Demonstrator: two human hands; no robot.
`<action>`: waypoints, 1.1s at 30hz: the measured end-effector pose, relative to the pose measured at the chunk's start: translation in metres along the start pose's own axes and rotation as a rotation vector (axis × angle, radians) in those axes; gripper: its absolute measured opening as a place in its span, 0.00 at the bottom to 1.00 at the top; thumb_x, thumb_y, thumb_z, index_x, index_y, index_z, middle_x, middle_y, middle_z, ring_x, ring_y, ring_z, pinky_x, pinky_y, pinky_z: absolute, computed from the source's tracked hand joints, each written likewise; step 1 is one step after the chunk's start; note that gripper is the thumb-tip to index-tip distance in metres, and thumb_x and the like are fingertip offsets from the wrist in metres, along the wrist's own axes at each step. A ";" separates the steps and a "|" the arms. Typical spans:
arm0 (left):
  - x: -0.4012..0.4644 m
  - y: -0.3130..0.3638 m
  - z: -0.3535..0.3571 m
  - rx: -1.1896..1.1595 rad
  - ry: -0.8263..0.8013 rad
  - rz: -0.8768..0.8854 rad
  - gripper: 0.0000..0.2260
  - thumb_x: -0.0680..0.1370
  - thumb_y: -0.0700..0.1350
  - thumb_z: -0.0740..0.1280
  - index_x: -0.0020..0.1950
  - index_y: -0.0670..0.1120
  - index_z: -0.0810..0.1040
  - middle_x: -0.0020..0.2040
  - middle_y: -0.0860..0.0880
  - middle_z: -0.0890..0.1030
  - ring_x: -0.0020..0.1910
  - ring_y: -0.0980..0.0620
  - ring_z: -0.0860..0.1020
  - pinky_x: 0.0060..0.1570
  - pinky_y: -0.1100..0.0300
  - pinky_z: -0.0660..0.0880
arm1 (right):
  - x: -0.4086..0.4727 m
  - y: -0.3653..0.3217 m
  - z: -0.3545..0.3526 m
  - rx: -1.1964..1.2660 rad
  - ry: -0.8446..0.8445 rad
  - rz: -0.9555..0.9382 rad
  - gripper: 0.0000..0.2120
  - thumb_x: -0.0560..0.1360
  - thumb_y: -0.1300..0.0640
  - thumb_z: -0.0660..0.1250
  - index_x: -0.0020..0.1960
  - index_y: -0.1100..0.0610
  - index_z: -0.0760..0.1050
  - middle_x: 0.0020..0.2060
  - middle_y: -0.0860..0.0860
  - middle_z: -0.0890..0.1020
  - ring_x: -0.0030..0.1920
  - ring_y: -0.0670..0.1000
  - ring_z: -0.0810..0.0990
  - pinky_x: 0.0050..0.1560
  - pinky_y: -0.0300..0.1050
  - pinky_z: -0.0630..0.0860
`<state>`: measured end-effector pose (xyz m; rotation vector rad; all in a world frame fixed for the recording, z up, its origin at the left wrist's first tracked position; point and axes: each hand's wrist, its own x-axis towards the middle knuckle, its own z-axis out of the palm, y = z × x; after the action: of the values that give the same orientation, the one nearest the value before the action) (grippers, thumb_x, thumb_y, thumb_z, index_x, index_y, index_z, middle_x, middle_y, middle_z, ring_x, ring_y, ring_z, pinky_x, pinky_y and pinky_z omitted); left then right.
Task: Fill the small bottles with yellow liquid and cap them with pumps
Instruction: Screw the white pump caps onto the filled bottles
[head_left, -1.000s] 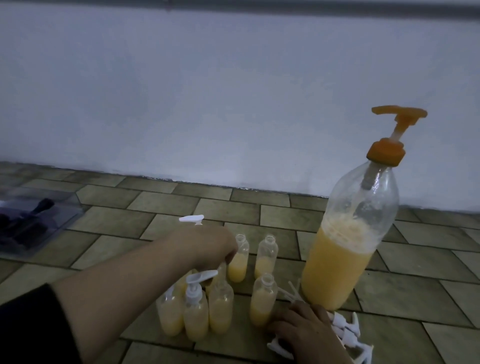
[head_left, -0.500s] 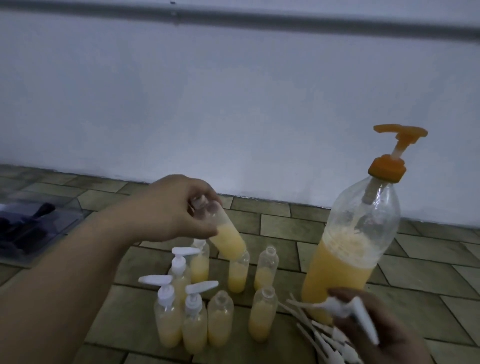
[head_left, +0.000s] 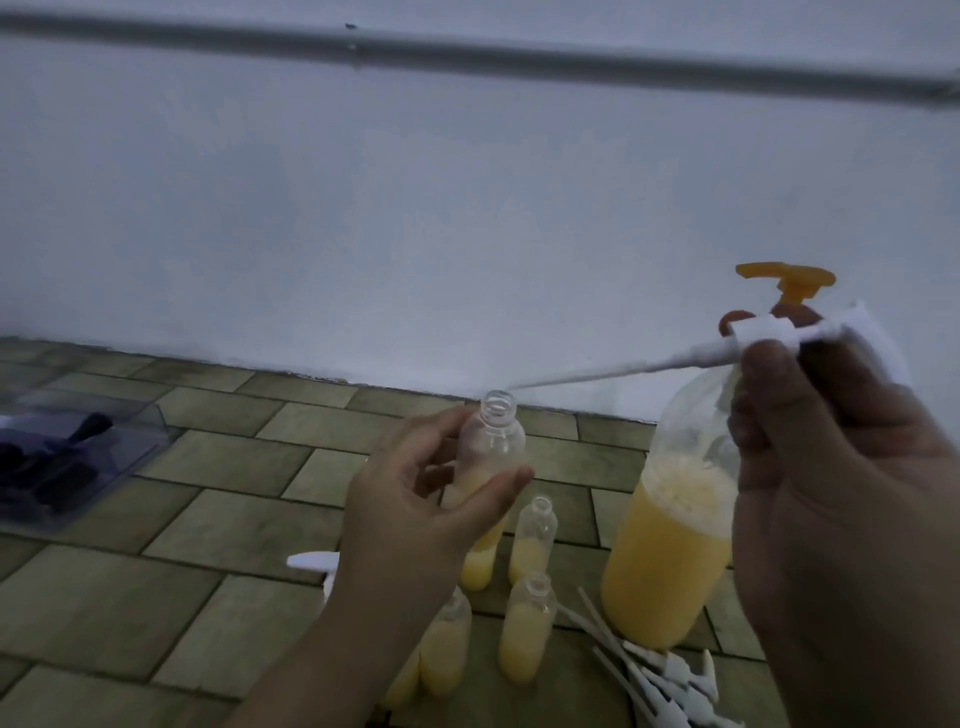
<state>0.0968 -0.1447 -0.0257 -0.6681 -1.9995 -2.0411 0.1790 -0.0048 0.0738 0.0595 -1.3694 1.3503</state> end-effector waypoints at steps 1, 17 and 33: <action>-0.001 0.002 -0.001 0.038 0.003 0.026 0.20 0.62 0.53 0.74 0.52 0.56 0.80 0.48 0.57 0.82 0.47 0.57 0.81 0.45 0.62 0.79 | -0.020 0.005 -0.011 -0.022 -0.020 0.156 0.18 0.58 0.50 0.72 0.47 0.53 0.81 0.45 0.49 0.85 0.47 0.44 0.83 0.54 0.38 0.77; -0.007 0.009 0.001 0.287 -0.094 0.146 0.14 0.72 0.59 0.67 0.56 0.61 0.73 0.51 0.64 0.76 0.54 0.68 0.74 0.47 0.78 0.68 | -0.028 0.045 0.016 -0.229 -0.534 0.493 0.23 0.52 0.40 0.74 0.40 0.55 0.78 0.33 0.56 0.79 0.35 0.58 0.75 0.38 0.47 0.79; -0.005 0.024 0.004 -0.183 -0.209 -0.225 0.10 0.65 0.53 0.67 0.42 0.52 0.82 0.33 0.53 0.81 0.31 0.62 0.77 0.28 0.69 0.73 | -0.027 0.072 0.014 0.341 -0.517 0.794 0.16 0.67 0.60 0.72 0.54 0.57 0.79 0.48 0.52 0.85 0.53 0.51 0.82 0.56 0.51 0.74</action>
<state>0.1127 -0.1425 -0.0061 -0.7485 -2.1008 -2.3986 0.1296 -0.0072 0.0128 0.1047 -1.6501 2.3520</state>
